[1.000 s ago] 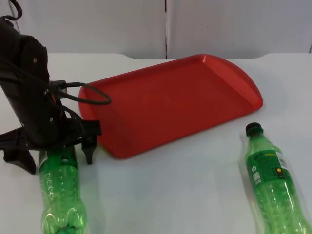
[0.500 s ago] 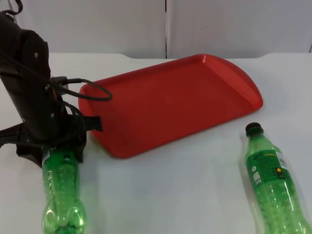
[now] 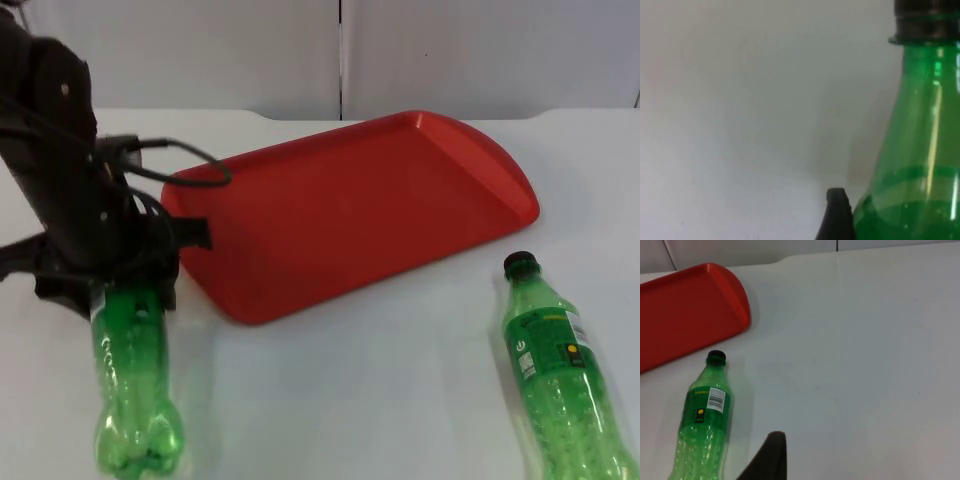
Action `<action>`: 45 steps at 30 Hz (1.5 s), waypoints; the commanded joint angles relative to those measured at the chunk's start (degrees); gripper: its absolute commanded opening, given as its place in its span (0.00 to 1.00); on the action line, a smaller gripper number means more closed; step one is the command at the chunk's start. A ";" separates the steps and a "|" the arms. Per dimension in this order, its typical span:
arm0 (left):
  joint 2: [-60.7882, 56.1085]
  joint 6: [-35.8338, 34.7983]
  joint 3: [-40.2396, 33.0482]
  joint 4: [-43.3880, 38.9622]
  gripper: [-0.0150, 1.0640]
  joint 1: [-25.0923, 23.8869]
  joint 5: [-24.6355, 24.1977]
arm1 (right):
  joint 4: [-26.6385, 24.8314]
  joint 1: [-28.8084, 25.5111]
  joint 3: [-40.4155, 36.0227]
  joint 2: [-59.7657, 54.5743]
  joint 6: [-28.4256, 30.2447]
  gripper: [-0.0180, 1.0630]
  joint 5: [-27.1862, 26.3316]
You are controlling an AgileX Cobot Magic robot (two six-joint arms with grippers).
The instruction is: Place the bottle upright on the tray.
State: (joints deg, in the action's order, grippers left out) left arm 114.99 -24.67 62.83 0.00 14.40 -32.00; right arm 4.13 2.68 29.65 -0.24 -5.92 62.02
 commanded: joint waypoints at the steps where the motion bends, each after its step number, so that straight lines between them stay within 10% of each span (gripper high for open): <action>1: -2.73 1.46 0.29 0.90 0.01 0.23 0.35 | -0.01 -0.15 -0.08 0.24 0.15 0.99 -0.14; 25: -20.56 9.88 0.29 2.12 0.01 0.23 4.34 | -0.01 -0.15 -0.08 0.24 0.15 0.99 -0.14; 45: -24.89 21.87 0.29 1.40 0.01 7.68 32.00 | -0.01 -0.15 -0.08 0.24 0.15 0.99 -0.14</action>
State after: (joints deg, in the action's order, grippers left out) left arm 90.78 -3.60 62.83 1.71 21.38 -4.96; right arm 4.13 2.68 29.65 -0.24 -5.92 62.02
